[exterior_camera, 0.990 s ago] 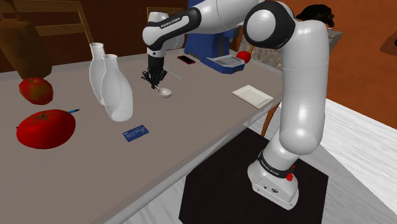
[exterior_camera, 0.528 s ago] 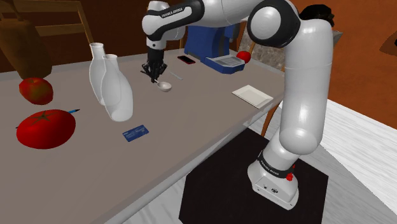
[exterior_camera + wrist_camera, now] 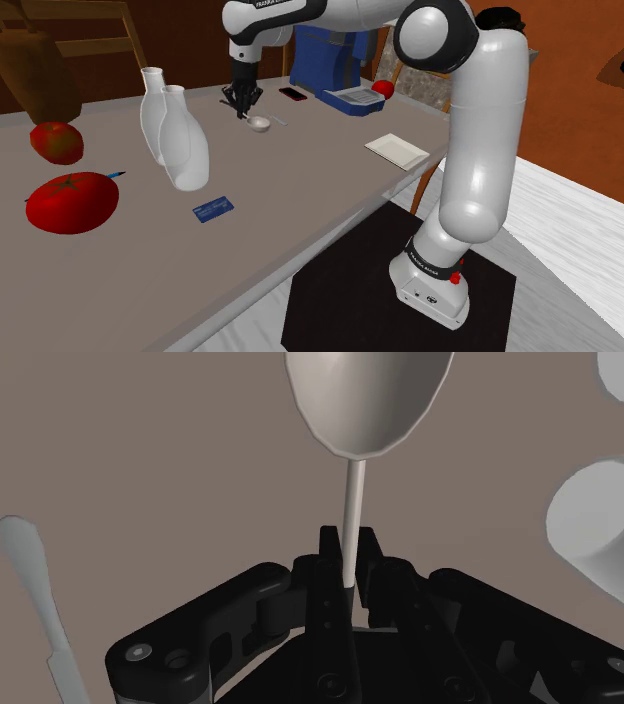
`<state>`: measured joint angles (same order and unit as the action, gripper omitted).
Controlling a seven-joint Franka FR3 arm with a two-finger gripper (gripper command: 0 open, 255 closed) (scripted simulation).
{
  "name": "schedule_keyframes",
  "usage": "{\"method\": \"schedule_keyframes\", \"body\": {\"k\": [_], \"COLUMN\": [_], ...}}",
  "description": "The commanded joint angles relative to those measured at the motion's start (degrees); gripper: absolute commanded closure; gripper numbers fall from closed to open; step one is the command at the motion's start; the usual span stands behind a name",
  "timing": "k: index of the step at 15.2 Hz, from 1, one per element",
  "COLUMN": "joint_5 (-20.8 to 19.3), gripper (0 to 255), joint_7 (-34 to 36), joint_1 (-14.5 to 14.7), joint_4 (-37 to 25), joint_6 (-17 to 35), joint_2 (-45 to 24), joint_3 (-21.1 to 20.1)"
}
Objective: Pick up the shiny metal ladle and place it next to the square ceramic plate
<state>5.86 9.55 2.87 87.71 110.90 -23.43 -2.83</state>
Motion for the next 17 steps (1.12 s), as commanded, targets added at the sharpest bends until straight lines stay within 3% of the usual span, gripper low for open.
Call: {"method": "schedule_keyframes", "body": {"k": [1,4,17], "joint_5": [-0.02,-0.07,1.39], "gripper": [255,255,255], "joint_7": [0.09,0.29,-15.19], "joint_1": [-0.03,-0.05,-9.65], "joint_4": [-0.97,-2.61,14.61], "joint_6": [-1.37,-3.36,-0.21], "joint_2": [0.38,0.74,13.09], "joint_3": [0.01,0.01,5.22]}}
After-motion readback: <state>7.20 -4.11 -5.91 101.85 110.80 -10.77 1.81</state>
